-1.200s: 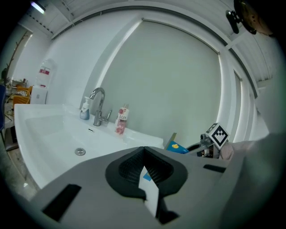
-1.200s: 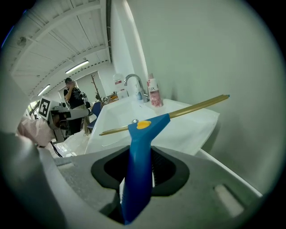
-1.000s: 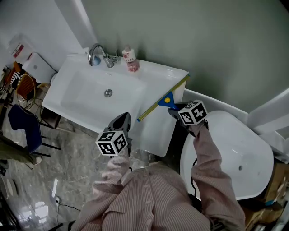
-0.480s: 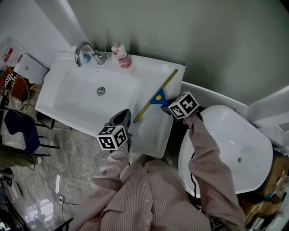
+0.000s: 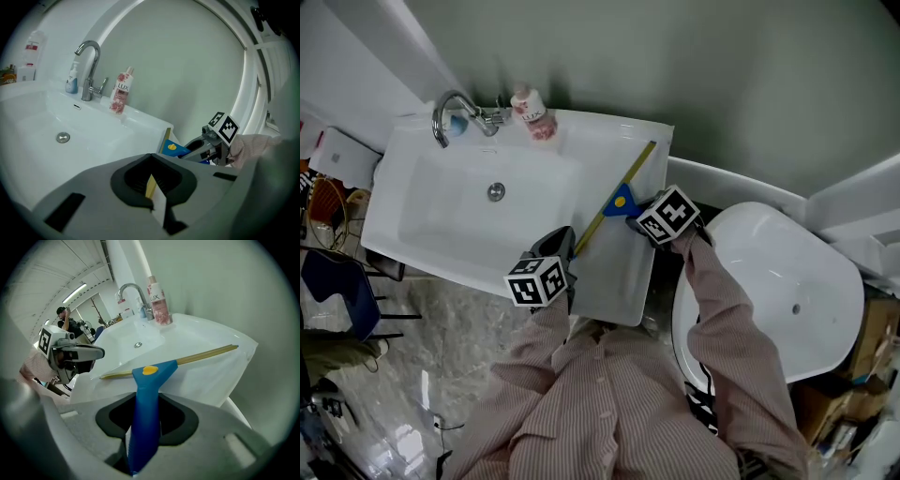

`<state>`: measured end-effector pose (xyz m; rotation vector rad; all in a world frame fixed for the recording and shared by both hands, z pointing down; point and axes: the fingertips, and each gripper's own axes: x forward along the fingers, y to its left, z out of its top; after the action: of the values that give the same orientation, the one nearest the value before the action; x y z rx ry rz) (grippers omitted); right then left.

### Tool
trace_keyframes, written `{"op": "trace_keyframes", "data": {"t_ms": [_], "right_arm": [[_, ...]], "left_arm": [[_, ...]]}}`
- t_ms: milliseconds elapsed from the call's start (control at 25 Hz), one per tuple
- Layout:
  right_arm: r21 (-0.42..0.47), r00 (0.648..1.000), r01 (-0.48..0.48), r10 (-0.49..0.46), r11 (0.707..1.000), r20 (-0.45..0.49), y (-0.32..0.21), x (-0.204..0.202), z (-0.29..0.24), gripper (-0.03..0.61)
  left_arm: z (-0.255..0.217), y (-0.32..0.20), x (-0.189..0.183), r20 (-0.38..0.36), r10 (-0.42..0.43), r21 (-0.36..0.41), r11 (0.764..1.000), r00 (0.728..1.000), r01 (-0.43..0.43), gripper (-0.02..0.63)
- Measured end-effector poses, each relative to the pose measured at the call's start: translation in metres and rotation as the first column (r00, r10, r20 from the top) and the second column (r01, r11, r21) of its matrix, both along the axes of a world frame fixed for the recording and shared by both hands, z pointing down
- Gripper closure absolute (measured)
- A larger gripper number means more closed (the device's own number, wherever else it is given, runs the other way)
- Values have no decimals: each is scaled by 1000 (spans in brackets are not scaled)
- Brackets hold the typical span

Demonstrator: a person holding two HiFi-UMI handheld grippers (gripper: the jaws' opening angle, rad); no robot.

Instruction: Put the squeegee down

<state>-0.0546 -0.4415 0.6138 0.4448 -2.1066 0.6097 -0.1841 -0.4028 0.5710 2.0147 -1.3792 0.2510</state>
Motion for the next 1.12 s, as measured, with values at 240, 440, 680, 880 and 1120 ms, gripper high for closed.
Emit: {"op": "trace_keyframes", "data": {"t_ms": [240,440,680,880,1120], "right_arm": [[11,996,1,0,1000,-84,-2,2,10,451],[36,989,14,-8,999,-151,-6,2,14,452],[73,980,40,-25,997,-195,-9,3,16,451],[81,984,37,-22,996,-179,-7,1,14,433],[134,985,-51,73,990,-159,-14,2,9,413]], "left_arm": [[7,-2,4,-15,33,-13,999,999,-33,612],[5,-6,4,-19,41,-9,999,999,-41,612],[3,-8,1,-20,41,-3,999,999,-41,612],[0,-8,1,-20,43,6,999,999,-42,612],[-4,-4,1,-25,46,17,999,999,-45,612]]}}
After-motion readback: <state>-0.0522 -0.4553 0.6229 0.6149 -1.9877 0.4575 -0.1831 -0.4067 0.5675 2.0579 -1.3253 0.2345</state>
